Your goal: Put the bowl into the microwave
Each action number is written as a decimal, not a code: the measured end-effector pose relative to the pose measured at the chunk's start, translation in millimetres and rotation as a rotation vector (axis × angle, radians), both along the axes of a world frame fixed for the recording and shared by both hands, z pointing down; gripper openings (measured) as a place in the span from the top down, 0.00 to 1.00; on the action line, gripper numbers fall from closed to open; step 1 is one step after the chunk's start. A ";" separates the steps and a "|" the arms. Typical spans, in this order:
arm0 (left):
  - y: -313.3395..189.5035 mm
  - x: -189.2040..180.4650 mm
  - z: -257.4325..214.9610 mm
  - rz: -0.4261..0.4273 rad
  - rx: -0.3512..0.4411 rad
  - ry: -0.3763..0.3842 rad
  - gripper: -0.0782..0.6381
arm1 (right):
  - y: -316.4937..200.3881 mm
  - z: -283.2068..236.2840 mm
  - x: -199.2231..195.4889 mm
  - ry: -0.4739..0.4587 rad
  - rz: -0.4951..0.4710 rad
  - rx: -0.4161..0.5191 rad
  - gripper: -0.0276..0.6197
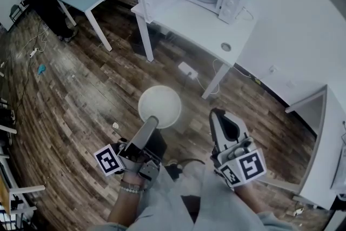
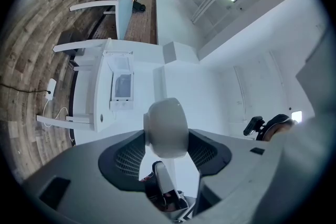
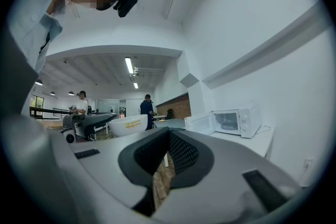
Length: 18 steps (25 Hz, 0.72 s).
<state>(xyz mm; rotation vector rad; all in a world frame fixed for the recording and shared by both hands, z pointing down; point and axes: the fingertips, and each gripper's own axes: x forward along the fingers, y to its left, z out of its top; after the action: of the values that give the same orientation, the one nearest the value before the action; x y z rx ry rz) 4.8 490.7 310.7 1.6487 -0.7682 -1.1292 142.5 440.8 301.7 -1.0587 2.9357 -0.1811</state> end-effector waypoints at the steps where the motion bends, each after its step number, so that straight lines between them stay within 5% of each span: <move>1: 0.9 -2.8 0.6 0.002 0.001 -0.008 0.55 | 1.5 0.5 -2.2 0.000 0.002 0.003 0.95; 18: -19.5 -17.3 4.6 -0.014 0.007 -0.009 0.55 | -23.4 18.7 -8.8 -0.001 0.019 -0.020 0.95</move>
<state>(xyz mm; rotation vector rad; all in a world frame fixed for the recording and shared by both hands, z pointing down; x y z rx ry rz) -12.5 471.1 315.3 1.6574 -0.7835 -1.1366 133.7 417.4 320.4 -1.0883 2.9284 -0.2110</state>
